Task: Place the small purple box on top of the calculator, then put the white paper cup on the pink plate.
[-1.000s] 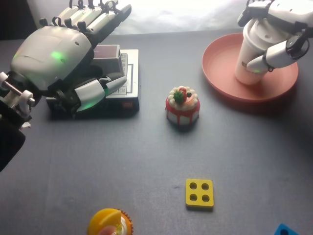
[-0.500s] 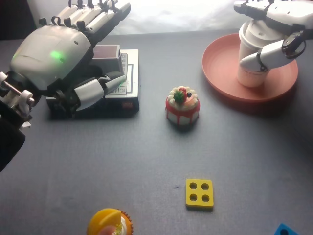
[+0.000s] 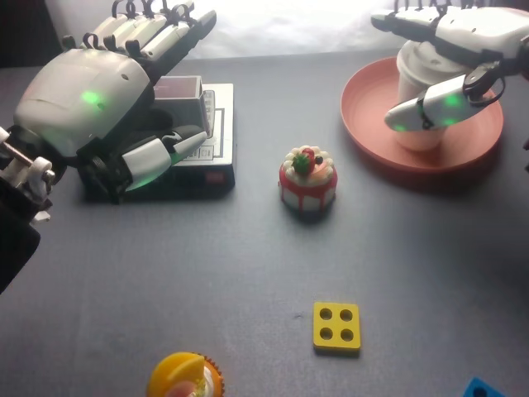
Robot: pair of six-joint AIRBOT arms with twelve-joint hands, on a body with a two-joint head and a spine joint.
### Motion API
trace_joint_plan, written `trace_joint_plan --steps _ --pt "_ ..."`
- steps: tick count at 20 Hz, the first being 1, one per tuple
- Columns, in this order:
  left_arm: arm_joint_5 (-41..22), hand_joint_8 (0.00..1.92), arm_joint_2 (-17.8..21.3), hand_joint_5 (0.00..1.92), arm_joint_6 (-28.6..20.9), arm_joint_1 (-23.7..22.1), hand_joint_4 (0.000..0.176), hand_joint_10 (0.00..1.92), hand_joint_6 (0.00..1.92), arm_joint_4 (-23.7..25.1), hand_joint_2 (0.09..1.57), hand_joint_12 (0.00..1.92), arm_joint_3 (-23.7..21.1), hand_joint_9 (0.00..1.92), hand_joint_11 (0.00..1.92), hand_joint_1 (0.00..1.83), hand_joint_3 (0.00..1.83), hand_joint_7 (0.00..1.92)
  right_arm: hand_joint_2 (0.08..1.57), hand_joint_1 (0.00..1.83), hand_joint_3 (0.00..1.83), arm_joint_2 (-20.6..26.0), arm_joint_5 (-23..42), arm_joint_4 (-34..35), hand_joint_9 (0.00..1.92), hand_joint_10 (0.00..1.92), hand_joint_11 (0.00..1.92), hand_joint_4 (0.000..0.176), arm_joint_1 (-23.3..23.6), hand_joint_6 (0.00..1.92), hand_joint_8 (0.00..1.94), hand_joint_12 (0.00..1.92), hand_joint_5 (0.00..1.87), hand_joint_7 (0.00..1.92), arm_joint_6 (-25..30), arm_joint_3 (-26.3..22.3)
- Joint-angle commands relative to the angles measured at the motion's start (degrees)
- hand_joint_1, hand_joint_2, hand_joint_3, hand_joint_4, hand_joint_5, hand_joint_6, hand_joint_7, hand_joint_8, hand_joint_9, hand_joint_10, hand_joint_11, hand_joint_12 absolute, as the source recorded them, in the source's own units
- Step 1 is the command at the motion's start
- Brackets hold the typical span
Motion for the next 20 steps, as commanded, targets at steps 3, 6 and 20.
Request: trace_joint_plan --steps 3,6,20 --pt "-7.44 0.0 -0.09 0.08 -0.05 -0.01 0.029 0.01 0.0 0.6 1.26 0.57 -0.31 0.04 0.0 0.79 0.0 0.01 0.91 0.65 0.0 2.02 9.53 -0.9 0.0 0.0 0.0 0.168 0.73 0.0 0.0 0.0 0.0 0.0 0.19 -1.55" --pt "-7.75 0.0 0.16 0.08 -0.05 0.38 0.033 0.0 0.0 0.26 1.26 0.41 -0.51 0.02 0.0 0.8 0.0 0.0 0.93 0.61 0.0 4.3 12.41 -1.86 0.0 0.0 0.0 0.176 0.73 0.0 0.0 0.0 0.0 0.0 0.19 -4.05" --pt "-12.29 0.0 1.72 0.05 -0.05 4.51 0.006 0.0 0.0 -2.35 1.28 0.32 -2.37 0.01 0.0 0.76 0.0 0.0 0.99 0.64 0.02 19.24 34.9 -11.52 0.0 0.0 0.0 0.176 -1.57 0.0 0.0 0.0 0.0 0.0 0.49 -22.31"
